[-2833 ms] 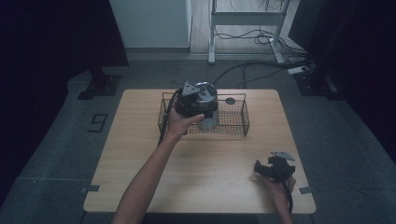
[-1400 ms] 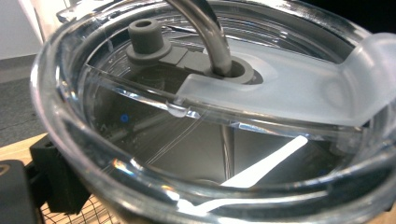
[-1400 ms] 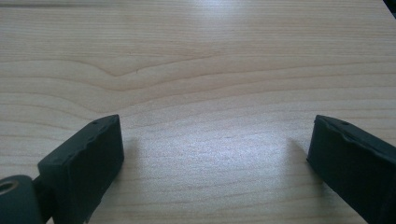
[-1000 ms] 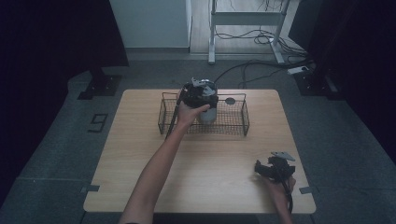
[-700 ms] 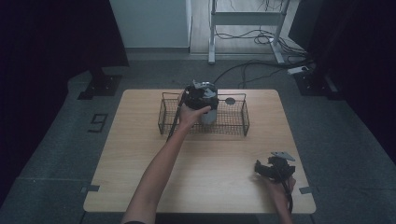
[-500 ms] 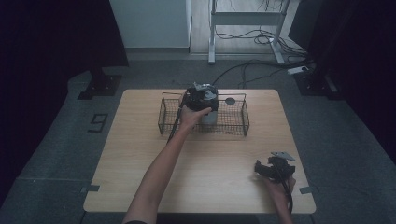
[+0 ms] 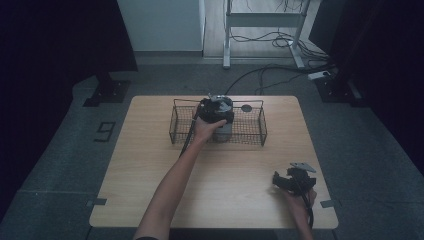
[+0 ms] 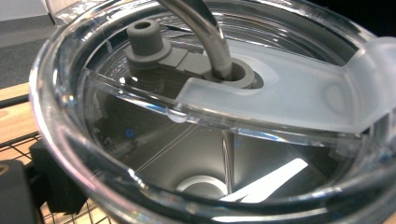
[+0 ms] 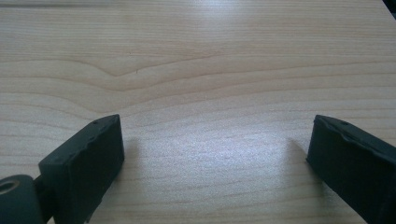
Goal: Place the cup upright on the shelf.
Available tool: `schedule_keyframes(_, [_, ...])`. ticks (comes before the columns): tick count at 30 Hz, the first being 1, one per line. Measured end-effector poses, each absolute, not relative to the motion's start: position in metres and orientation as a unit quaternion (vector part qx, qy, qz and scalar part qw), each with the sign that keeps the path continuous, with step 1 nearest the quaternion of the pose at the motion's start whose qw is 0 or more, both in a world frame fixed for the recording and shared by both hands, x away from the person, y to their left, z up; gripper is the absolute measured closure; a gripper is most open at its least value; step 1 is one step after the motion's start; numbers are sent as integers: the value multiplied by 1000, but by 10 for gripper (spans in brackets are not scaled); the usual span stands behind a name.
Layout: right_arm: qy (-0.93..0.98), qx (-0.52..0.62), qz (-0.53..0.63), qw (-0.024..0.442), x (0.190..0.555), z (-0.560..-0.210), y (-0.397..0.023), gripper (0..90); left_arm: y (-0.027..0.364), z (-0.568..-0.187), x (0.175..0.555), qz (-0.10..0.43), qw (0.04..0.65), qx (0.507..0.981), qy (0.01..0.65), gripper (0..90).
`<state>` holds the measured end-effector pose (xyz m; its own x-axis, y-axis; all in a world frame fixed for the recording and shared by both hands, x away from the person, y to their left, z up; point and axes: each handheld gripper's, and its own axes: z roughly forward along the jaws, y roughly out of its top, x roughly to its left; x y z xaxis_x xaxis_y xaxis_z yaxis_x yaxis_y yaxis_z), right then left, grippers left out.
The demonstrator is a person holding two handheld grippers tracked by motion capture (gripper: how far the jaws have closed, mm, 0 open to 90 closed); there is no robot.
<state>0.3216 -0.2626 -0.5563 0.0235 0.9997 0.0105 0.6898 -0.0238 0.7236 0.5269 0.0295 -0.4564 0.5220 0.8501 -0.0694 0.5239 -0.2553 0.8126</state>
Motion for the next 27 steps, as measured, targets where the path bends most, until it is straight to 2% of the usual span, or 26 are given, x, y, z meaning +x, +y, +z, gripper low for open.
schedule_keyframes(11, [641,659,278,278,322,-556,-263,35,28,-460,521,201,413,776,433,31])
schedule_keyframes(27, [641,659,278,279,322,-556,-263,35,26,-453,511,208,430,762,437,0])
